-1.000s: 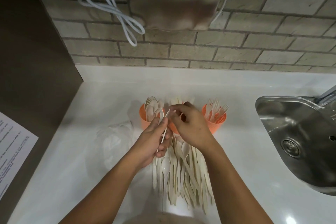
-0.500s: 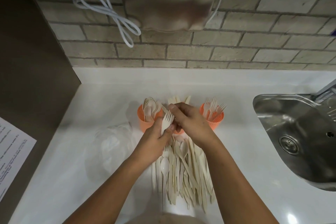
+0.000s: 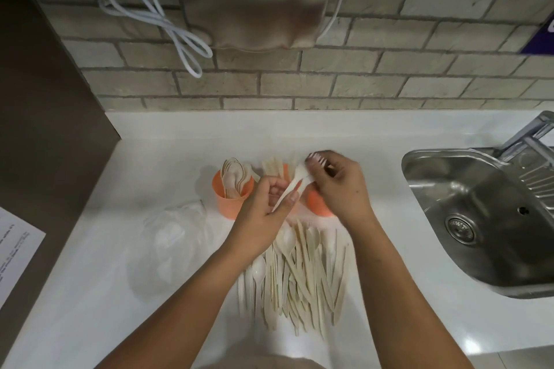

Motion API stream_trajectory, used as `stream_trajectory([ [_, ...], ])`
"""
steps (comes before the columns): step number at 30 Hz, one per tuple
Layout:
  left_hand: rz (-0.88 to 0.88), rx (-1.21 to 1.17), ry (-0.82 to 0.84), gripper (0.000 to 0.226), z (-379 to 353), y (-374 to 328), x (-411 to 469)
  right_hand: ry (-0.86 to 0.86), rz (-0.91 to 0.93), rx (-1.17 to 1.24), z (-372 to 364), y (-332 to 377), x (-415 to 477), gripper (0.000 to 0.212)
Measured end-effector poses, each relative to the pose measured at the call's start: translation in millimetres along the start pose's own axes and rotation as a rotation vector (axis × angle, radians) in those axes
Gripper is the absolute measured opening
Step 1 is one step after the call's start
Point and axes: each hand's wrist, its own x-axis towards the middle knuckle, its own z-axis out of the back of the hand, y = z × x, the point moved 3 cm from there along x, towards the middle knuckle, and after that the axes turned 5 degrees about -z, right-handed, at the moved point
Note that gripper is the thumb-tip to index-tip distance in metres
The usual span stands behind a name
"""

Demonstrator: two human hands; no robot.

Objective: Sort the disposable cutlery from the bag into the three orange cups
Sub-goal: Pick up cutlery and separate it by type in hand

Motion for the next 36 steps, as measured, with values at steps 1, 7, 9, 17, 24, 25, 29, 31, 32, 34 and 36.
stream_trajectory([
  [1,-0.017,0.004,-0.008,0.020,-4,0,-1,-0.088,0.034,-0.009,14,0,7,0.011],
  [7,-0.006,0.040,-0.156,0.023,-11,18,-19,-0.432,0.252,-0.304,84,0,38,0.014],
  [9,0.014,0.048,-0.194,0.021,-14,20,-26,-0.431,0.259,-0.344,85,-12,45,0.016],
  [17,0.170,0.301,-0.287,0.021,-15,32,-57,-0.090,0.130,-0.767,58,-61,36,0.052],
  [24,0.400,0.807,-0.211,0.054,-27,61,-97,0.367,-0.239,-0.594,38,-83,-48,0.036],
  [25,0.442,0.827,-0.197,0.059,-30,64,-101,0.491,-0.330,-0.610,31,-91,-62,0.042],
  [29,0.469,0.851,-0.150,0.065,-41,78,-107,0.662,-0.476,-0.564,5,-107,-101,0.048],
  [31,0.476,0.821,-0.168,0.059,-41,81,-105,0.594,-0.427,-0.600,-3,-108,-104,0.046],
  [32,0.485,0.805,-0.178,0.057,-40,80,-104,0.567,-0.401,-0.635,-6,-109,-104,0.044],
  [34,0.511,0.771,-0.197,0.055,-39,79,-101,0.551,-0.389,-0.651,-9,-110,-103,0.044],
  [36,0.542,0.757,-0.199,0.056,-38,78,-97,0.536,-0.369,-0.667,-11,-110,-102,0.054],
])
